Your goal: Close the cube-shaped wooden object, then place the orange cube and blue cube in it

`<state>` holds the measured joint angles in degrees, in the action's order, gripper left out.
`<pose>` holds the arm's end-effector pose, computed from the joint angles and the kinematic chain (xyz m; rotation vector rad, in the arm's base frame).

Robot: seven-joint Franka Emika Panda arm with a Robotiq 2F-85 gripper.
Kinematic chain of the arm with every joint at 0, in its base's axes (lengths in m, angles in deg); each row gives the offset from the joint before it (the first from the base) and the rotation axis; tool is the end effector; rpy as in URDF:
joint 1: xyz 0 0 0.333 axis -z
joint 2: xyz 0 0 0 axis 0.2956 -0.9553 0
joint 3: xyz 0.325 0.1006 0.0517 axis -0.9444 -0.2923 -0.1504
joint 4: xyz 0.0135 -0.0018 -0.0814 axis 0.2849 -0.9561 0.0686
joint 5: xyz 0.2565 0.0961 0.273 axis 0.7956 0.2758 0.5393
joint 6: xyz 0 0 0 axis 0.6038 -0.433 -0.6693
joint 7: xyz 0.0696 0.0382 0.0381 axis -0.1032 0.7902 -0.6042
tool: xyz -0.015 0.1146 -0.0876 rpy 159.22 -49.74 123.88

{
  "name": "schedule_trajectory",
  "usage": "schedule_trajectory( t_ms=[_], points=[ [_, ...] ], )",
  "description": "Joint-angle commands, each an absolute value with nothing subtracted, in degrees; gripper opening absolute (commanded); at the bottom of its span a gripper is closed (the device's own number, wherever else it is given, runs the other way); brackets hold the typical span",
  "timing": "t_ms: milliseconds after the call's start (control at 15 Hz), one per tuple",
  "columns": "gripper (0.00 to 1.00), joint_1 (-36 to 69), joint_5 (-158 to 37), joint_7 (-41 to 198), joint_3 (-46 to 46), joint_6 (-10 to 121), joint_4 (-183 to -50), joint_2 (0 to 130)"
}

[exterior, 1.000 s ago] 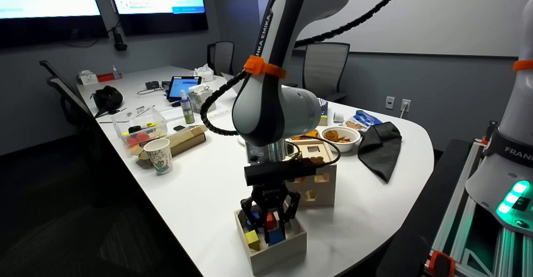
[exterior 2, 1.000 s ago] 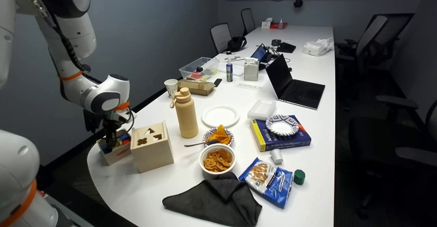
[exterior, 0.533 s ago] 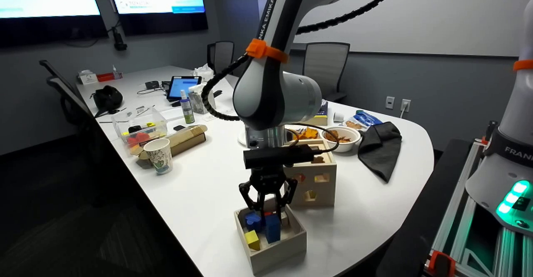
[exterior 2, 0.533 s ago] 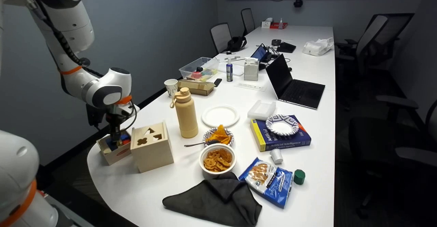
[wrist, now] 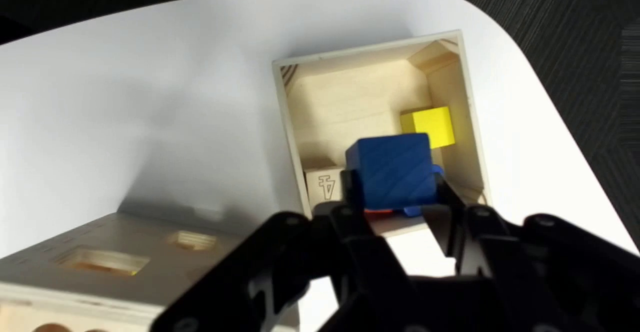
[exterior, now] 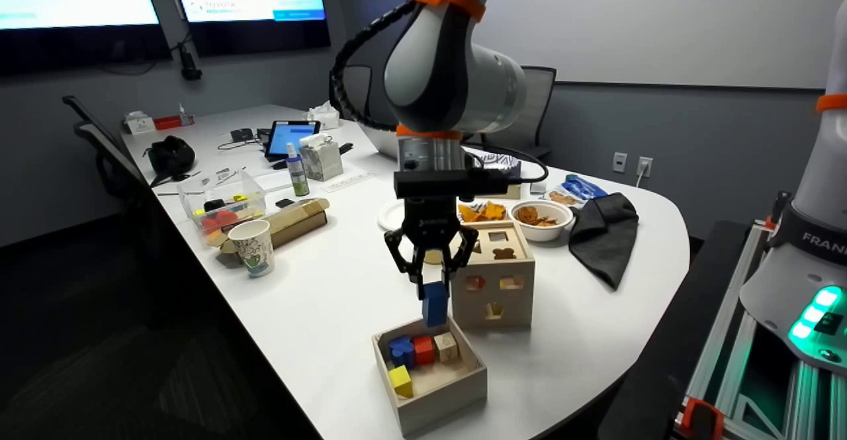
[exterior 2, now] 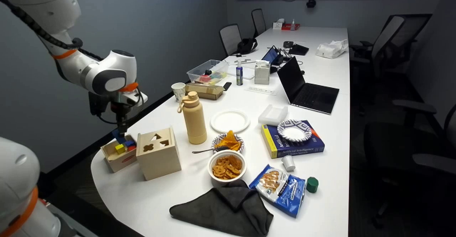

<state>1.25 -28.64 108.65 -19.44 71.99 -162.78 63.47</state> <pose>0.4116 0.2559 0.1733 -2.8227 0.7514 0.3670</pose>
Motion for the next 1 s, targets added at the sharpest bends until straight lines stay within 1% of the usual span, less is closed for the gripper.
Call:
schedule_trajectory(
  t_ms=[0,200,333,600,933],
  points=[
    [0.11,2.5,-27.7,110.9,-18.5,66.8,-168.0,74.9],
    [0.11,4.0,-27.9,114.5,-16.6,63.3,-170.2,81.8],
    [0.11,5.0,-30.6,119.8,-14.9,63.7,-171.3,84.4],
    [0.11,8.0,-32.2,122.9,-12.7,63.4,-172.7,87.0],
    [0.11,11.4,-36.4,123.1,-10.2,60.7,-173.1,86.5]
  ],
)
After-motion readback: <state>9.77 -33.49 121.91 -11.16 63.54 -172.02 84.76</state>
